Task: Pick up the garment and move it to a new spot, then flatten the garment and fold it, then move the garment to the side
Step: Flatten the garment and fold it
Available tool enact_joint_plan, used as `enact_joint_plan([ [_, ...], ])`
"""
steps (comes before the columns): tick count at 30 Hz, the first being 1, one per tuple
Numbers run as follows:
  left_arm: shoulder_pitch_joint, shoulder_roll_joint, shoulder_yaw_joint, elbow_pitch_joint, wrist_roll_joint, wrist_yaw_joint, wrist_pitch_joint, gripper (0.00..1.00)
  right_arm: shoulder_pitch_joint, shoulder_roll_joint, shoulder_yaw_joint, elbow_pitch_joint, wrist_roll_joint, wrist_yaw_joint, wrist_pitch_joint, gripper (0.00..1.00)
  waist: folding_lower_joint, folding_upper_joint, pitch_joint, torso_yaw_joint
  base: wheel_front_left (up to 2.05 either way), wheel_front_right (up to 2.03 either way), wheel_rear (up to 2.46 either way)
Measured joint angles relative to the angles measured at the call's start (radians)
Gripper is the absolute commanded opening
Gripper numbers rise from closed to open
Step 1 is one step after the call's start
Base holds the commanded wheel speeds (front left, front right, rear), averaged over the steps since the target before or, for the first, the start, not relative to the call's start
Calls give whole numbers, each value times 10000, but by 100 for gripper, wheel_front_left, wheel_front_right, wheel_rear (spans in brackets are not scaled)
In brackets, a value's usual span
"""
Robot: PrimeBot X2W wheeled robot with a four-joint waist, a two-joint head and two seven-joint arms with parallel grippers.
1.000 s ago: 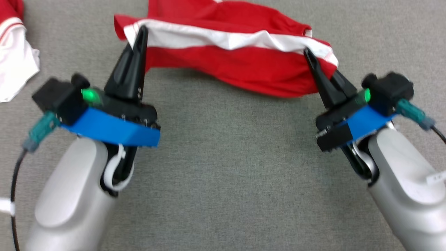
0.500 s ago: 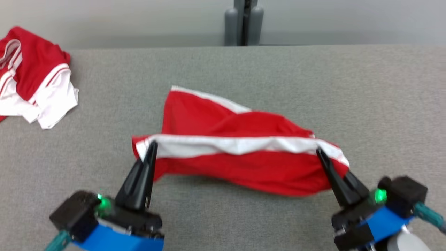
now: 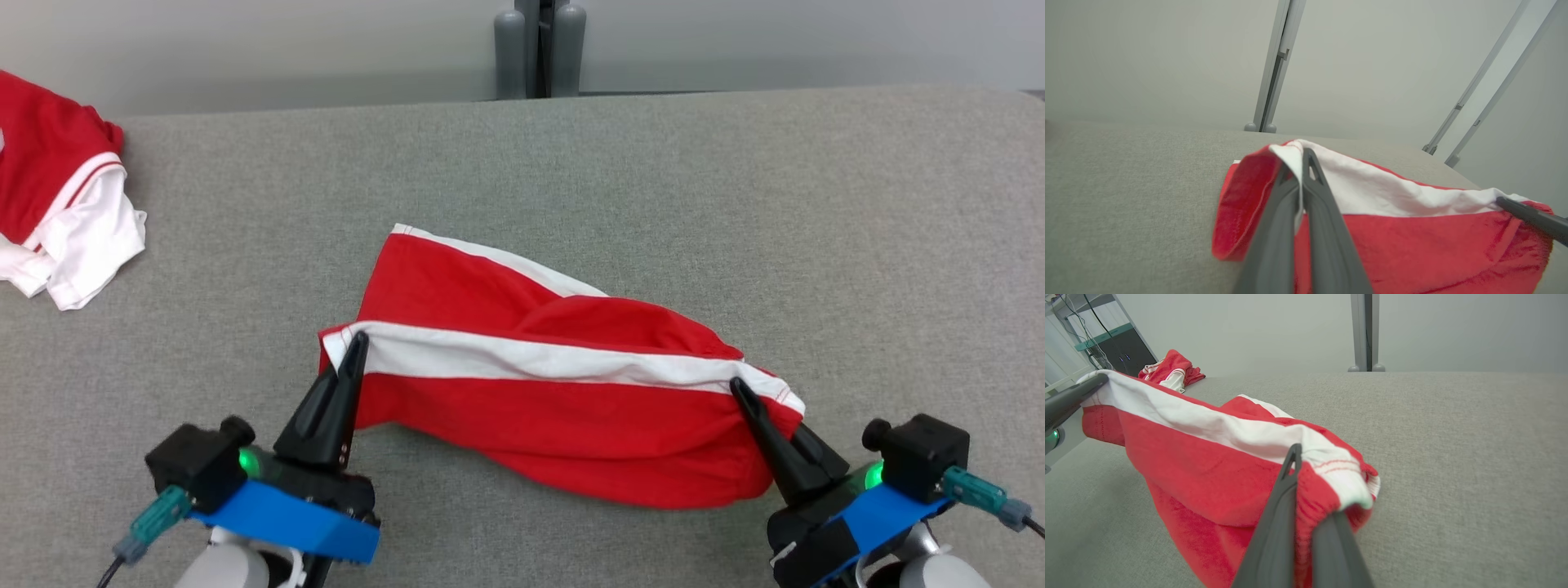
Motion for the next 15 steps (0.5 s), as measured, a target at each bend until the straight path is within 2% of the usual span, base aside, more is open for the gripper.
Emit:
enact_joint_plan([
  [10,-3488,-15,-882,2943,-19,-59,-107,0,-1903,247,169,1825,100,0,-385,0,1,0,1203,-136,0,0,0],
  [15,-4685,25,-1367,4151,-109,-61,-192,0,-2696,489,295,2629,77,0,-692,0,2,0,1728,-201,0,0,0],
])
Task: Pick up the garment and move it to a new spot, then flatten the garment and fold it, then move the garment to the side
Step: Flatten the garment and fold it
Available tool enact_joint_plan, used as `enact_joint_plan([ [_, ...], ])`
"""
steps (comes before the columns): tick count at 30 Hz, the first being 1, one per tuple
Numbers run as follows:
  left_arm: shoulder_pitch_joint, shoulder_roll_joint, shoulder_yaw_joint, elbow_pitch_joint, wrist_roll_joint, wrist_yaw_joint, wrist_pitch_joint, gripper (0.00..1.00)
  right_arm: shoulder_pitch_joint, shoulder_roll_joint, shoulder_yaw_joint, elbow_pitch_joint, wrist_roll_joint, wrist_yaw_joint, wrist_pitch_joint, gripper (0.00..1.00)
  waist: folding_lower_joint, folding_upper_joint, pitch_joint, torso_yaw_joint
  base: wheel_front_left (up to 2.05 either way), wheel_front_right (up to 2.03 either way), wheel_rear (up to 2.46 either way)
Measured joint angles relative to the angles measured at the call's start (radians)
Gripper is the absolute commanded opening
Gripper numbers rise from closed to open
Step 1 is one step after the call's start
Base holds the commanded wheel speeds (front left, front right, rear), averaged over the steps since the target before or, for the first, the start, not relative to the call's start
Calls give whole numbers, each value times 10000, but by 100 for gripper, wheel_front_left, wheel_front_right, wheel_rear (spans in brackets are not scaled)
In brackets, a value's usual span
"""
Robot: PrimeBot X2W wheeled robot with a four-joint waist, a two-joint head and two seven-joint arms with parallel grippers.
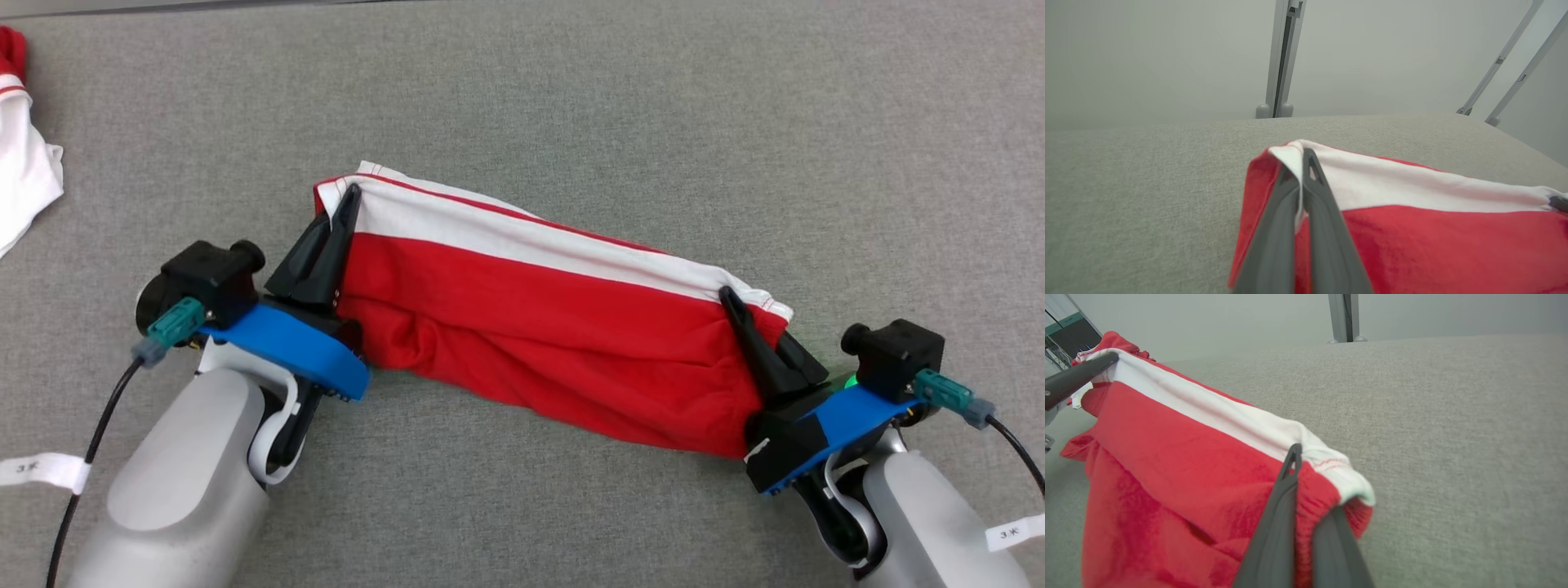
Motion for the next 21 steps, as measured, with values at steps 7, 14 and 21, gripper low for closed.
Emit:
enact_joint_plan([
  [7,-886,-138,-612,1070,-165,0,-31,32,-510,194,221,777,-10,0,-336,40,0,0,211,69,0,0,0],
  [14,-924,-165,-953,1664,-431,0,-33,100,-389,117,295,846,-31,0,-430,100,-1,0,-40,183,0,0,0],
  [21,-625,-54,-978,1641,-579,63,15,100,372,-38,-4,305,-343,0,-130,100,-1,0,-415,217,0,0,0],
])
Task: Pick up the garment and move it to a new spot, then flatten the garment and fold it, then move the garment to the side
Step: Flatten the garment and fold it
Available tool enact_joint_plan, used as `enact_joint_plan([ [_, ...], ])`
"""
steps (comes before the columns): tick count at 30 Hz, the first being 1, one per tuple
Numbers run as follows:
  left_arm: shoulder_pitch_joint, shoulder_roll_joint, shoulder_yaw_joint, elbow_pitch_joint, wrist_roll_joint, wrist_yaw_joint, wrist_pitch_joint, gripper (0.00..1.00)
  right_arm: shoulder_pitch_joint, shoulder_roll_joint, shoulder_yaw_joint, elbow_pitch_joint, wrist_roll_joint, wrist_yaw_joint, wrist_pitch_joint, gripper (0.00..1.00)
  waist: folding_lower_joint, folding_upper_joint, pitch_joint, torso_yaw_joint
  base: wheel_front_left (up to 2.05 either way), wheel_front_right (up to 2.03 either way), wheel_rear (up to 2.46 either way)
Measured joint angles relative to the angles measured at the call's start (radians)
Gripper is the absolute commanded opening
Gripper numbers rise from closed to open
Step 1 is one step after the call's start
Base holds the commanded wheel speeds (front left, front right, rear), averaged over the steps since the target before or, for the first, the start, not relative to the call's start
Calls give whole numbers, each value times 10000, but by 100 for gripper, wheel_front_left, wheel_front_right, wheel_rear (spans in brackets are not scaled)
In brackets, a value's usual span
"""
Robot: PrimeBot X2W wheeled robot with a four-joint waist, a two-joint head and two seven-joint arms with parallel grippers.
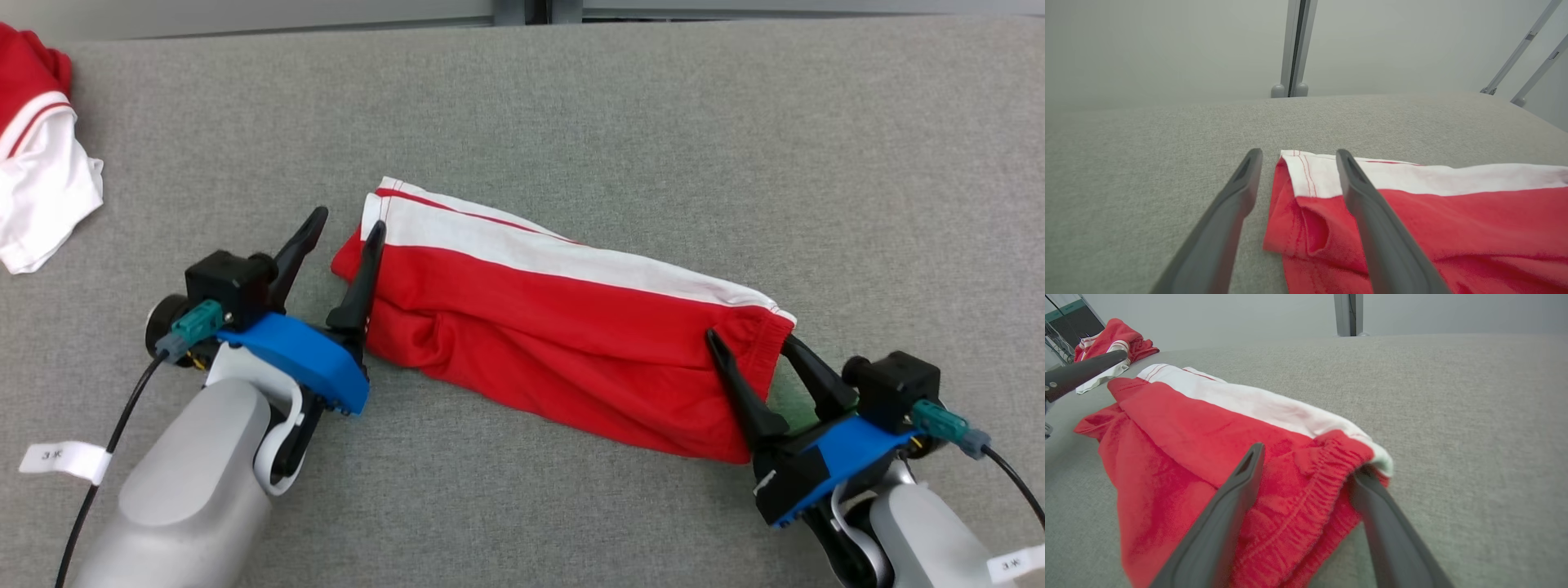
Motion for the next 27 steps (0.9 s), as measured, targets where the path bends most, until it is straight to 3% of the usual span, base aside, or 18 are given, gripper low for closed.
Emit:
enact_joint_plan([
  [15,2049,52,349,-777,-988,823,278,100,2139,-56,-1850,-2031,-732,0,988,100,-3,0,-1442,-166,0,0,0],
  [27,1418,-213,387,245,-1258,1170,1118,100,2135,221,-1916,-2819,-1009,0,1342,100,-2,0,-1307,-530,0,0,0],
])
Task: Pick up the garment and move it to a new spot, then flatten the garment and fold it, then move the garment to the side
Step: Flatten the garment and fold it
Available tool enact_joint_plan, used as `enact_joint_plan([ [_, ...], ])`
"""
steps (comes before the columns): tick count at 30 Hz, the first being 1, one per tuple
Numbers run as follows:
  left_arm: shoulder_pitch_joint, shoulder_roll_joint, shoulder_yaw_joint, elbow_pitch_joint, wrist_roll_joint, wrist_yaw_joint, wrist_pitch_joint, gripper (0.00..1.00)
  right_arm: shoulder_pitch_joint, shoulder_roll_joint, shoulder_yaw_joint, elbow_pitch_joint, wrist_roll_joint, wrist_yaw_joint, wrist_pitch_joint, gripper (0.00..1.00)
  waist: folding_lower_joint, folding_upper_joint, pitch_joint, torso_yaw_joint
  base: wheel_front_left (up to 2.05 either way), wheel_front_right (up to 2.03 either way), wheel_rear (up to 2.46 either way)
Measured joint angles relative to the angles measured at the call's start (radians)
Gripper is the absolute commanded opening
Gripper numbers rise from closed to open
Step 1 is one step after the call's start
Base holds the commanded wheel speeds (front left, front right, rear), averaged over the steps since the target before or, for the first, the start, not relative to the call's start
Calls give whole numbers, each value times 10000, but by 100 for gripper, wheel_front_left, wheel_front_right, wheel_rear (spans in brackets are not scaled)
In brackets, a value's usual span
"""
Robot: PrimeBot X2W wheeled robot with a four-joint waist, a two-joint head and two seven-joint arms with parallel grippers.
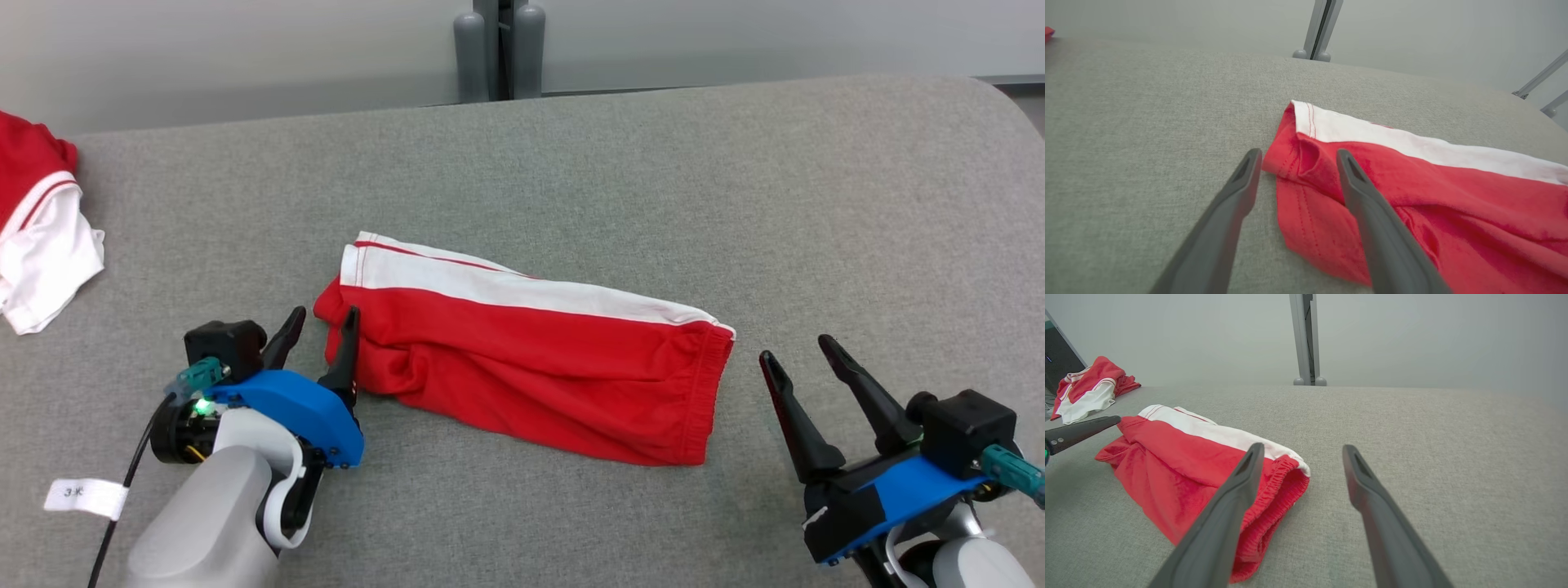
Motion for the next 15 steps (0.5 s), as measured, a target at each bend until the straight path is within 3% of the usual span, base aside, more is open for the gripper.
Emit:
enact_joint_plan([
  [9,-608,-267,-180,1241,-113,-4,805,100,-383,10,313,65,2,0,-59,100,1,0,328,-186,0,0,0],
  [12,-680,-318,-282,1319,-176,-186,920,98,-417,2,332,127,6,0,-104,100,1,0,354,-185,0,0,0],
  [13,-681,-351,-290,1308,-182,-242,918,60,-418,-2,326,144,8,0,-128,100,1,0,356,-174,0,0,0],
  [15,-681,-407,-359,1267,-198,-336,955,0,-435,-6,299,186,8,0,-144,100,1,0,346,-140,0,0,0],
])
